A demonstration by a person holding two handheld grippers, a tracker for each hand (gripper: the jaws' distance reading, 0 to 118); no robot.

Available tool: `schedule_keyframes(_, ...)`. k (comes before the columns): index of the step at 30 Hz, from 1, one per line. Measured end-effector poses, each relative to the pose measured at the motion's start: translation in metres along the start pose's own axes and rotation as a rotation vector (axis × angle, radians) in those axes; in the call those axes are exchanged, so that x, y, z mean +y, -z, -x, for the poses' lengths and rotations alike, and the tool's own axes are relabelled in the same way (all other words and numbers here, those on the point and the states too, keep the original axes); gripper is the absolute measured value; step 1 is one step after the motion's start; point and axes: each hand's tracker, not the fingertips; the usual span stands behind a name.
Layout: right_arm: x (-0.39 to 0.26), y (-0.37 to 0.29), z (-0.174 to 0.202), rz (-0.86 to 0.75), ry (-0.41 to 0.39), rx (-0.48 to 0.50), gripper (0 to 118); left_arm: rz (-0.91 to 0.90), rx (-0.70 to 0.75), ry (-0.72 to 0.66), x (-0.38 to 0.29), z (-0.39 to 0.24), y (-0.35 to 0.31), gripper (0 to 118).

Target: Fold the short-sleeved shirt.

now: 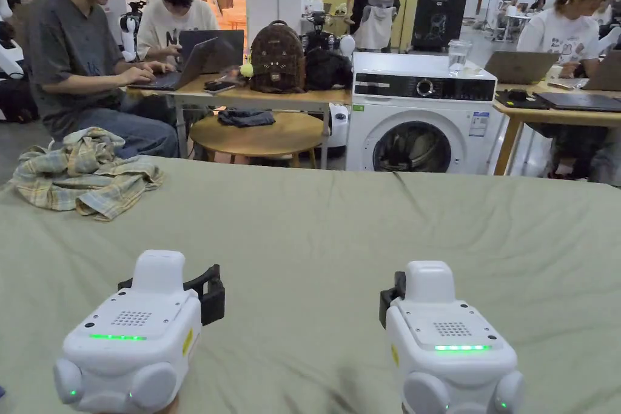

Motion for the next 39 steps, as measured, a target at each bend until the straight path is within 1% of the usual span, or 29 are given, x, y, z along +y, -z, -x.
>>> schedule_keyframes(1,0.000,-0.002,-0.004,-0.007,0.007,-0.009,0,-0.019,-0.023,0.011,0.001,-0.004,-0.002,57)
schedule_keyframes(2,0.000,-0.003,-0.008,-0.019,0.011,-0.017,0,-0.025,-0.019,0.022,0.001,-0.009,-0.003,51)
schedule_keyframes(3,0.000,-0.004,-0.011,-0.027,0.017,-0.021,0,-0.039,-0.021,0.037,0.001,-0.012,-0.004,40)
schedule_keyframes(5,0.000,-0.007,-0.016,-0.046,0.029,-0.035,0,-0.081,0.022,0.082,-0.001,-0.024,-0.004,29)
schedule_keyframes(8,0.001,-0.009,-0.021,-0.064,0.033,-0.046,0,-0.060,0.029,0.085,-0.001,-0.028,0.000,12)
schedule_keyframes(10,0.001,-0.011,-0.022,-0.074,0.035,-0.052,0,-0.064,0.026,0.054,-0.002,-0.027,-0.001,6)
schedule_keyframes(11,0.001,-0.010,-0.021,-0.077,0.035,-0.057,0,-0.058,0.026,0.045,-0.002,-0.026,0.000,6)
schedule_keyframes(12,0.000,-0.011,-0.022,-0.080,0.036,-0.060,0,-0.058,0.028,0.044,-0.001,-0.027,0.000,0)
schedule_keyframes(14,0.000,-0.012,-0.021,-0.085,0.025,-0.094,0,-0.062,0.029,0.041,-0.002,-0.027,-0.002,0)
schedule_keyframes(17,0.000,-0.013,-0.023,-0.090,0.021,-0.078,0,-0.062,0.033,0.065,0.000,-0.031,-0.005,0)
schedule_keyframes(19,0.000,-0.011,-0.024,-0.089,0.014,-0.092,0,-0.078,0.005,0.038,0.002,-0.030,-0.008,0)
schedule_keyframes(21,-0.001,-0.012,-0.028,-0.095,0.030,-0.076,0,-0.082,0.011,0.042,0.005,-0.034,-0.007,0)
schedule_keyframes(24,0.000,-0.013,-0.028,-0.099,0.023,-0.093,0,-0.098,0.000,0.047,0.005,-0.034,-0.006,0)
schedule_keyframes(27,0.001,-0.013,-0.030,-0.110,0.034,-0.095,0,-0.093,0.009,0.029,0.006,-0.035,-0.006,0)
schedule_keyframes(32,0.001,-0.012,-0.032,-0.115,0.059,-0.100,0,-0.088,0.008,0.049,0.006,-0.036,-0.006,0)
schedule_keyframes(36,0.001,-0.012,-0.029,-0.119,0.048,-0.097,0,-0.085,0.020,0.041,0.007,-0.035,-0.007,0)
schedule_keyframes(39,0.002,-0.009,-0.029,-0.115,0.042,-0.093,2,-0.091,0.016,0.026,0.008,-0.033,-0.008,0)
